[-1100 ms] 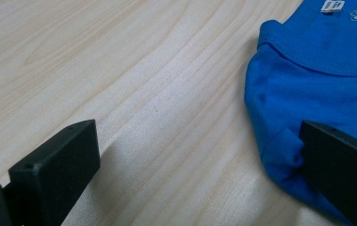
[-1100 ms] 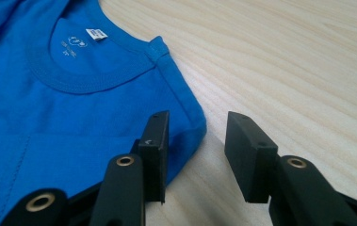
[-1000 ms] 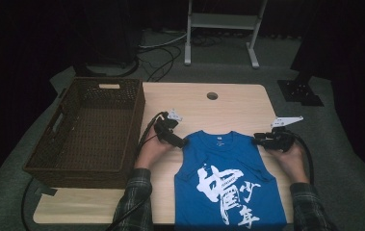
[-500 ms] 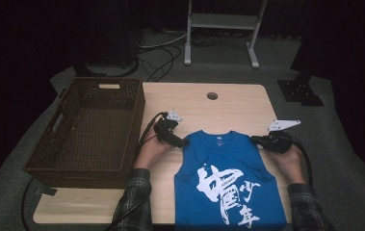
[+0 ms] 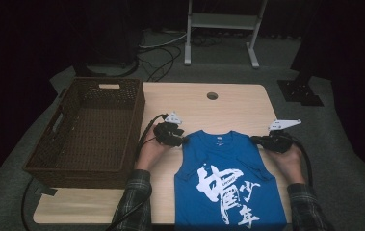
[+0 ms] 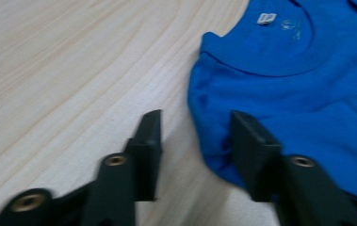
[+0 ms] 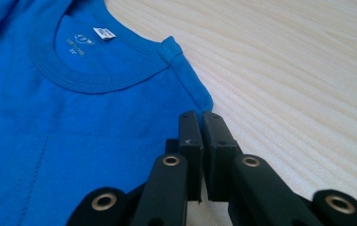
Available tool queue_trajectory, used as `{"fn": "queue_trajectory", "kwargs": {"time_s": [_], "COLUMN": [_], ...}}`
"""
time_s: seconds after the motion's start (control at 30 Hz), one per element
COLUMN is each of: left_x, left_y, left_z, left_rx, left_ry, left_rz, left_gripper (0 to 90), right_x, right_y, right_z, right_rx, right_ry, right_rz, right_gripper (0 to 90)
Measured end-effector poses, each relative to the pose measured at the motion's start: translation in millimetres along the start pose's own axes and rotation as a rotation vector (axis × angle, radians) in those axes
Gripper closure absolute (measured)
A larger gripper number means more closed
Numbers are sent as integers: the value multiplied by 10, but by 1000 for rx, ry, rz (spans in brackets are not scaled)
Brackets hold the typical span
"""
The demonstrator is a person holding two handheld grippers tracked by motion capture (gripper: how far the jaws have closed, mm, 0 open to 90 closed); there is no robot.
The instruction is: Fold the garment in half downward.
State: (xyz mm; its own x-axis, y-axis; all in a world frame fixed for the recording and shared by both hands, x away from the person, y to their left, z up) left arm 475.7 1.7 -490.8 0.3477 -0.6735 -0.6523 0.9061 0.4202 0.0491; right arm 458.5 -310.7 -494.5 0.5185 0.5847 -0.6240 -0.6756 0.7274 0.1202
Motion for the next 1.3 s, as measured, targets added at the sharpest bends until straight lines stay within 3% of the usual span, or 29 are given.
{"fn": "queue_trajectory", "kwargs": {"time_s": [0.07, 0.13, 0.37, 0.47, 0.6, 0.7, 0.9, 1.03, 1.2, 1.3], "left_x": [11, 26, 71, 77, 27, -93, -319, -381, -381, -333], "left_y": [-21, -15, 196, 279, 276, 209, -24, -193, -423, -536], "left_z": [14, 30, 64, 68, 81, 143, 183, 100, -13, -88], "left_rx": [-14, -42, -99, -104, -133, -155, -159, -172, -183, -179], "left_ry": [4, 10, 12, 9, -2, -32, -69, -59, -23, 23], "left_rz": [-24, -18, 75, 115, 115, 103, 91, 77, 45, 35], "left_gripper": [768, 843, 870, 872, 874, 874, 873, 873, 873, 872], "right_x": [0, 0, 30, 55, 64, -22, -257, -355, -404, -394], "right_y": [1, 0, -55, -85, -76, -51, 100, 251, 451, 533], "right_z": [0, 0, 40, 66, 101, 127, 171, 125, -32, -146], "right_rx": [3, 3, -4, 1, -14, 2, 3, -2, -22, -25], "right_ry": [0, 0, -9, -13, -3, -29, -69, -71, -18, 24], "right_rz": [-1, -4, -55, -69, -89, -80, -71, -58, -50, -43], "right_gripper": [874, 874, 878, 880, 882, 882, 882, 882, 882, 882]}}
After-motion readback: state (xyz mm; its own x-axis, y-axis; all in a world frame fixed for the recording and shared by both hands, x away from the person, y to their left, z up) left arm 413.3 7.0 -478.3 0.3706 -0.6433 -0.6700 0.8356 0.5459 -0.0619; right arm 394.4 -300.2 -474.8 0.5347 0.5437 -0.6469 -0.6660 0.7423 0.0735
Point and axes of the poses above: each handheld gripper's, and its own axes: x roughly forward along the jaws, z roughly out of its top, y roughly to its left, the point moved 8 cm from there along x, roughly forward along the jaws, and after that the axes turned 7 degrees about x, right-handed, at the moved point
